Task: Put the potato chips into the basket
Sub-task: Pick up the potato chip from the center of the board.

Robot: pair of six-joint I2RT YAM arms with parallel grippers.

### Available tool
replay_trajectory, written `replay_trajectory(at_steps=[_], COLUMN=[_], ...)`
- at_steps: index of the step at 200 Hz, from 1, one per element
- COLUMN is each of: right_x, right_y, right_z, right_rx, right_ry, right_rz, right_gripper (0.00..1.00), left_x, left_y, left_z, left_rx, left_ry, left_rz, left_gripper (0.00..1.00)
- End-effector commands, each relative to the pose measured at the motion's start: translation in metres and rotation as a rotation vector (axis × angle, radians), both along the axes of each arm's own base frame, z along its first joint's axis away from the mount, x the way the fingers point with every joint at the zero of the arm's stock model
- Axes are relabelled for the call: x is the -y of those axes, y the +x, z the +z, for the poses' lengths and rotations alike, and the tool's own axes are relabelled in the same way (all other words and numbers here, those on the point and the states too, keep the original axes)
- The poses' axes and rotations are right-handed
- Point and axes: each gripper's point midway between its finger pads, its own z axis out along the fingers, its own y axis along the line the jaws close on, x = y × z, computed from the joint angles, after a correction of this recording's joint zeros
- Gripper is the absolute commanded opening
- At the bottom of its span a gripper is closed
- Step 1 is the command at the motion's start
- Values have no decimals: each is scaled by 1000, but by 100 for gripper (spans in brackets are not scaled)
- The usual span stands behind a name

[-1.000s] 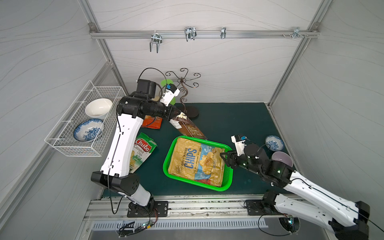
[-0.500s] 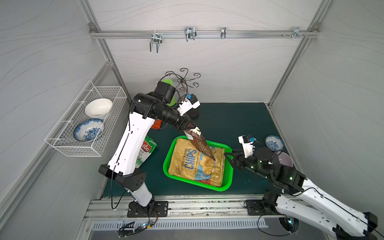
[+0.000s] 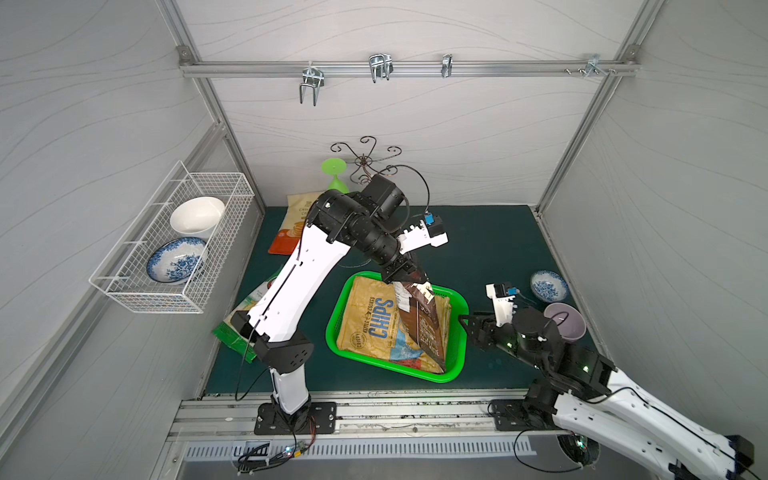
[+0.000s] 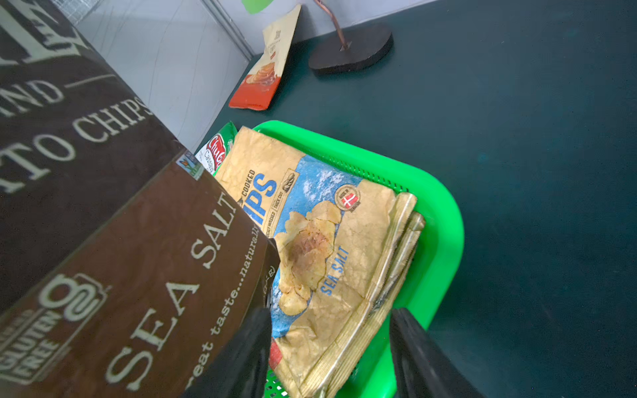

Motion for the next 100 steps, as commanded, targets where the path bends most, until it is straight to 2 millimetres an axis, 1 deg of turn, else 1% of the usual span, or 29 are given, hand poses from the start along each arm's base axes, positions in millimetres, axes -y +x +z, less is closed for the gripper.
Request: replay_trajectory(at_steps=[1, 28, 47, 77, 100], right_x=[30, 52, 62, 66, 66], right_y=[2, -3, -7, -10, -12], right_z=[5, 15, 17, 15, 14], right_rx=[30, 74, 91, 85, 76], right_ry=[19, 55, 71, 70, 62], right_rz=[-117, -168, -183, -183, -175], right_gripper=[57, 57, 56, 56, 56], left_x=[1, 9, 15, 24, 23], left_y=[-18, -22, -23, -17, -10], left_z=[-4, -17, -27, -44, -55], left_rx=[34, 108, 172, 263, 348], left_ry=[31, 77, 111, 166, 225], left_rz=[-122, -213, -271, -347, -406], left_gripper=[0, 0, 0, 0, 0])
